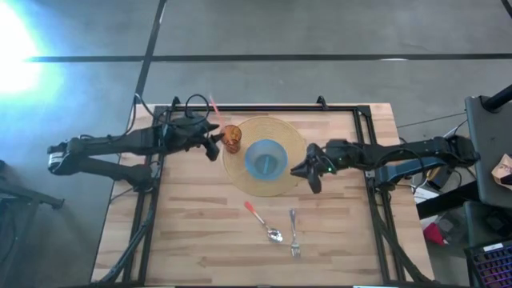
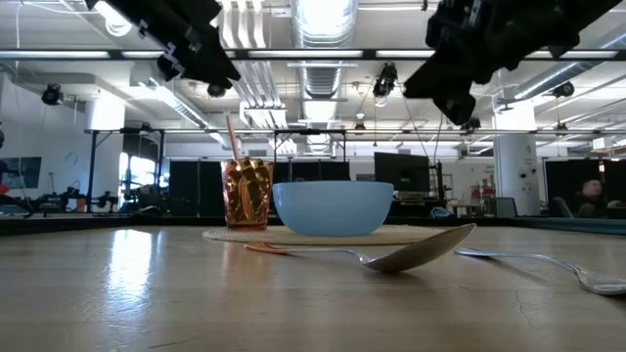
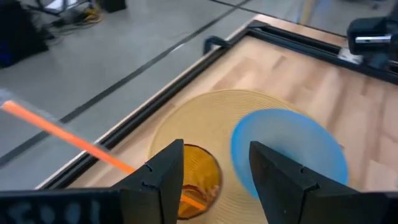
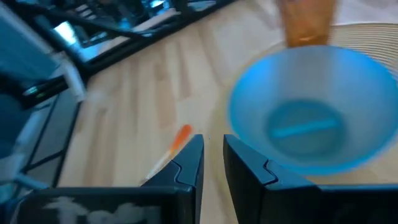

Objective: Pick & Place Utensil
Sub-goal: Put the silver fork into the blue bowl on the brown mat

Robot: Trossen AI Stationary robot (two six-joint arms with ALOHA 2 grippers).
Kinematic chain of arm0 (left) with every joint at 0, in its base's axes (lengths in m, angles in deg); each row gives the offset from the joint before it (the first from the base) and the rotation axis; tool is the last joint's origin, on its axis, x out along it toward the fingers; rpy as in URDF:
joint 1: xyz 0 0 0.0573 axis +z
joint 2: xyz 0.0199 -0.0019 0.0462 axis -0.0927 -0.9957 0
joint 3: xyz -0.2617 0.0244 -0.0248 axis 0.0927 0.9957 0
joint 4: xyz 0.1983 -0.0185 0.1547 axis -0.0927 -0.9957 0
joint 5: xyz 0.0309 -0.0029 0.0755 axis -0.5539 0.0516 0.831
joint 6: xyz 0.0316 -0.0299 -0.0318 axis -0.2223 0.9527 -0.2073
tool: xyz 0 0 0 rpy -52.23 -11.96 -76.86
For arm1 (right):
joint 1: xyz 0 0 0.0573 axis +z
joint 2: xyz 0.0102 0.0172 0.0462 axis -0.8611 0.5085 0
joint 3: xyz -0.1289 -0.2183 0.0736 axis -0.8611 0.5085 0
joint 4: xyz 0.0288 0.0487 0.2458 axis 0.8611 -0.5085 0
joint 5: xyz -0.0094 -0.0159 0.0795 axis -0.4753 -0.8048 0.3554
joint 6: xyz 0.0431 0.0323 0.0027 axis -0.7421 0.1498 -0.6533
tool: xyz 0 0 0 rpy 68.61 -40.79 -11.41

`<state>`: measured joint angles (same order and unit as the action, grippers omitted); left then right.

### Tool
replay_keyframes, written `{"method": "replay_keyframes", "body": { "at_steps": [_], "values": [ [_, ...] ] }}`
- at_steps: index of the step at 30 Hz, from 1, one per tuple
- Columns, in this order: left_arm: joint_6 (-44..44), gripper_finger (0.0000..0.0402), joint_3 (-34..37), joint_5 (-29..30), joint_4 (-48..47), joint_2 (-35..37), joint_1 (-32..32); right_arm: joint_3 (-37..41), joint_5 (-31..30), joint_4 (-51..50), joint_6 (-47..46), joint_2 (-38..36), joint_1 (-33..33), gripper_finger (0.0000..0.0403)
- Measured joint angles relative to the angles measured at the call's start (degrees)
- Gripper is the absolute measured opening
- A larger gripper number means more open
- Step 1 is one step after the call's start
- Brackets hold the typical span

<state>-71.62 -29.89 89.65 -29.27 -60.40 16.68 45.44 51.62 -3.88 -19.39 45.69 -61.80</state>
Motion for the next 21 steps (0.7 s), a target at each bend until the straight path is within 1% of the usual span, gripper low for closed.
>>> {"method": "replay_keyframes", "body": {
  "at_steps": [4,8,11,15,17,21],
  "values": [
    [0.0,0.0175,0.0,-1.7,-0.2,0.1,-2.7,-1.5,-2.9,0.0,-2.1,0.1,5.3,0.0059],
    [-0.3,0.0175,0.1,-3.1,-0.4,0.1,-5.2,-3.6,-3.0,-2.4,-7.0,0.2,9.7,0.0059],
    [-1.2,0.0175,0.1,-3.1,-1.0,0.1,-6.8,-6.6,-4.4,-7.6,-9.6,0.2,12.6,0.0059],
    [-2.5,0.0175,0.1,-3.1,-1.3,0.1,-8.4,-12.0,-11.0,-15.8,-11.9,1.6,16.3,0.0058],
    [-3.0,0.0175,0.1,-3.1,-1.8,0.1,-8.7,-15.5,-13.2,-19.8,-13.5,3.0,17.6,0.0058],
    [-3.7,0.0175,0.1,-2.8,-3.3,0.1,-8.6,-21.9,-13.7,-28.8,-18.6,7.4,18.8,0.0058]
  ]
}}
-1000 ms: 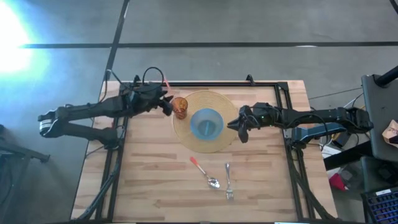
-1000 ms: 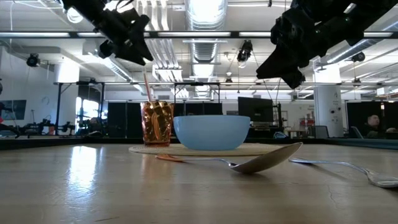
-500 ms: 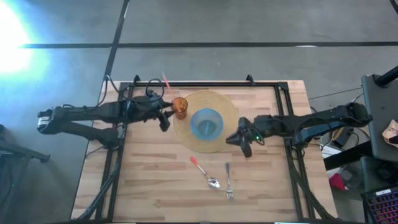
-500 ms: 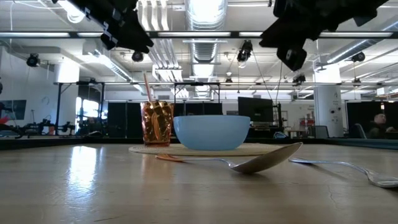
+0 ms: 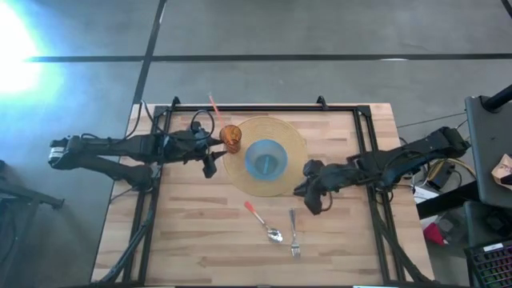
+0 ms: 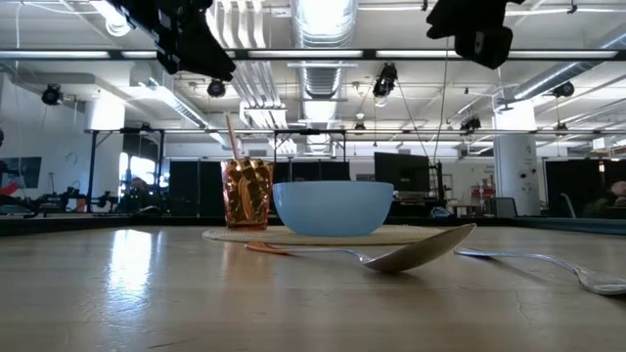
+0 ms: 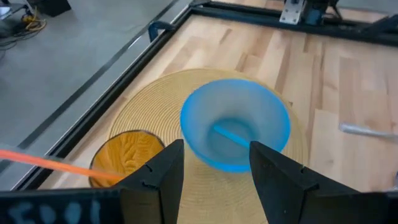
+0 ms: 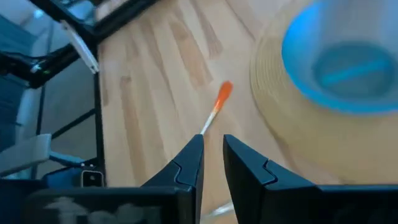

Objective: Pick & Place Utensil
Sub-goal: Put the silver fork into the blue bowl on the brown mat

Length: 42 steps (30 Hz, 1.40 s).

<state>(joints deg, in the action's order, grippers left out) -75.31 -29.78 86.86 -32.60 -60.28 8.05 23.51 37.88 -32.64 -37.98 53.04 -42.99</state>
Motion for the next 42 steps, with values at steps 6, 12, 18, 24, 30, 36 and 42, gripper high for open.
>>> {"method": "replay_keyframes", "body": {
  "at_steps": [6,12,18,24,30,36,42],
  "values": [
    [-0.2,0.0175,0.0,0.3,-1.1,-0.1,0.0,-9.2,1.0,-15.6,-12.4,9.5,1.0,0.0058],
    [-0.1,0.0175,0.0,0.3,-1.4,-0.1,0.0,-19.3,3.9,-24.9,-18.7,19.1,4.8,0.0058],
    [-0.3,0.0175,0.0,0.4,-1.7,-0.1,0.0,-27.2,4.0,-27.6,-20.1,26.5,6.7,0.0059],
    [-0.4,0.0175,0.0,0.4,-2.8,-0.1,0.0,-30.9,5.9,-28.8,-24.1,32.8,6.7,0.006],
    [-0.4,0.0175,0.0,0.4,-4.6,-0.1,0.0,-31.0,11.2,-32.6,-27.0,38.3,6.7,0.0087],
    [-0.3,0.0175,0.0,0.4,-4.6,-0.1,0.0,-31.0,15.1,-32.8,-23.9,42.2,6.7,0.0132],
    [0.4,0.0175,0.0,0.4,-4.6,-0.1,0.0,-31.0,15.1,-30.7,-20.8,43.4,6.4,0.0164]
  ]
}}
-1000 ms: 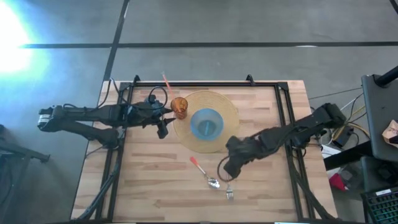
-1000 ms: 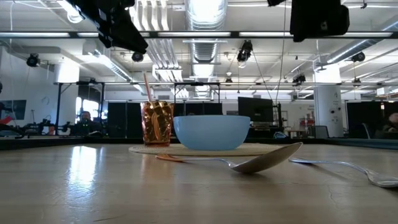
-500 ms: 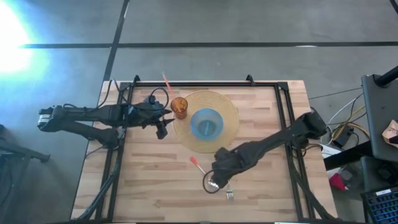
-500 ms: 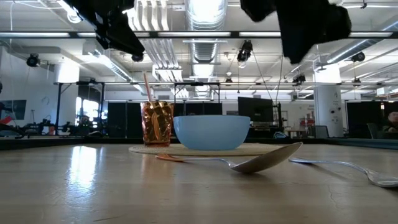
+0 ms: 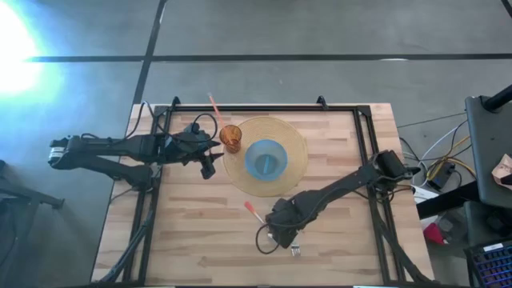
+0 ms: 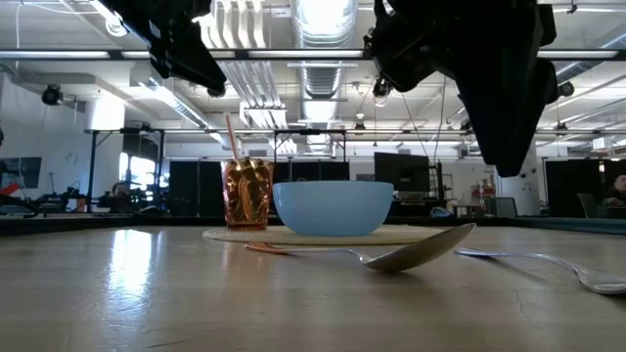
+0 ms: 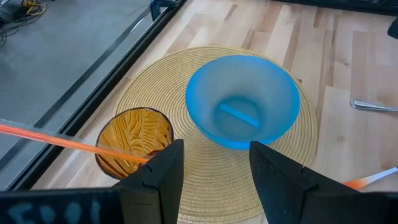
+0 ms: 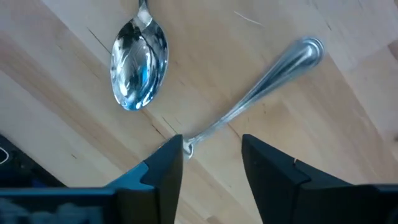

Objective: Pick & Place Utensil
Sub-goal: Put the silver fork into the blue bowl on the brown mat

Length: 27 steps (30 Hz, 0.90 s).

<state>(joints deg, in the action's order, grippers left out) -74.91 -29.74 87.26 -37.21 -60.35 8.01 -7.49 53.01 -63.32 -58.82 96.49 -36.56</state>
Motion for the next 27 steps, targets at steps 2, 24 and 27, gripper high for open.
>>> {"method": "replay_keyframes", "body": {
  "at_steps": [2,24,27],
  "values": [
    [0.2,0.0175,0.0,0.0,0.0,0.0,0.0,0.1,-0.4,0.6,0.3,0.5,0.0,0.0171],
    [3.5,0.0175,0.0,0.0,0.0,0.0,-0.3,8.2,-5.8,8.5,-5.6,2.6,3.4,0.0175],
    [3.5,0.0174,0.0,0.0,0.0,0.0,-0.3,8.8,-5.8,8.6,-5.6,2.6,3.4,0.0171]
  ]
}}
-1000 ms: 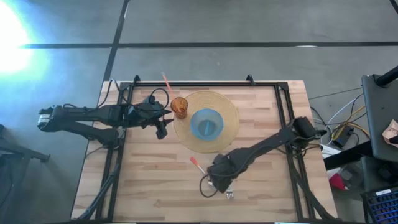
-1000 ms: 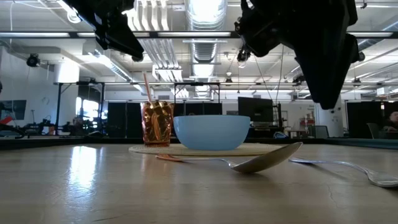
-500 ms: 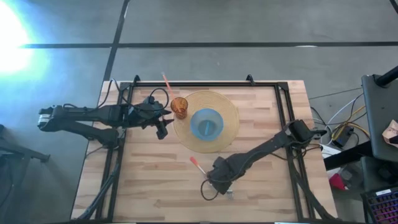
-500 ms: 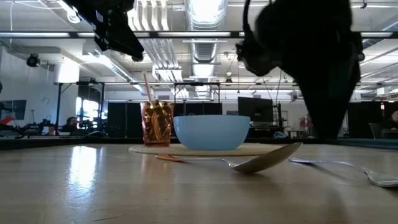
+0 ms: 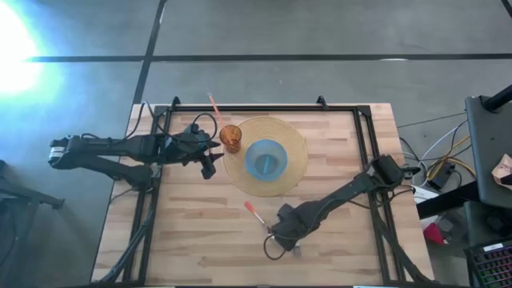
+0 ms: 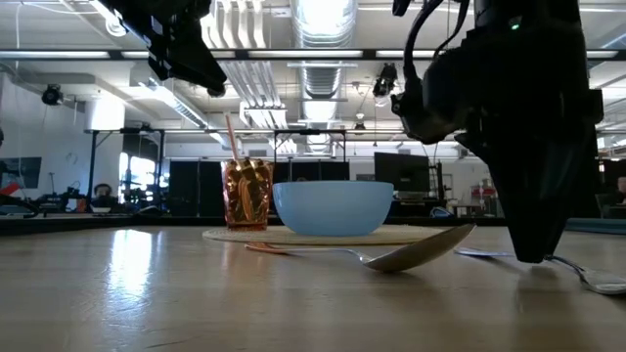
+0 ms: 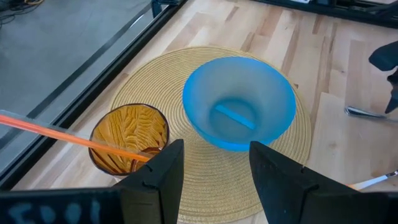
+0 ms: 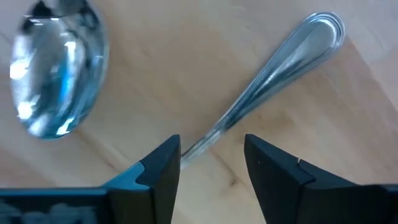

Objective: Pick & Place Utensil
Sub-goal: Put the silver fork into the blue bowl on the brown mat

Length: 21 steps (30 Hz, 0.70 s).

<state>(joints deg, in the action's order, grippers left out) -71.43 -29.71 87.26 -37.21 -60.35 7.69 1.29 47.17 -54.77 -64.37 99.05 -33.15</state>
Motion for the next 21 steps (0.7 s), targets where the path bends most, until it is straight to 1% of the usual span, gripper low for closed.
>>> {"method": "replay_keyframes", "body": {
  "at_steps": [5,8,11,17,21],
  "values": [
    [0.0,0.0175,0.0,0.0,0.0,0.0,0.0,2.8,-0.2,1.8,0.0,-0.4,0.0,0.016],
    [0.0,0.0175,0.3,0.0,0.0,0.0,0.0,4.4,-0.3,2.3,0.2,-0.5,0.0,0.0144],
    [0.0,0.0175,1.2,0.0,-0.1,0.0,0.0,5.0,-0.3,2.4,0.5,-0.5,0.0,0.0118],
    [0.6,0.0175,3.6,0.0,-0.1,0.0,0.0,5.2,-0.2,1.5,2.9,-0.5,-0.1,0.0055],
    [1.0,0.0174,4.7,0.0,-0.2,0.0,0.0,5.2,0.1,1.2,5.0,-0.4,-0.1,0.0023]
  ]
}}
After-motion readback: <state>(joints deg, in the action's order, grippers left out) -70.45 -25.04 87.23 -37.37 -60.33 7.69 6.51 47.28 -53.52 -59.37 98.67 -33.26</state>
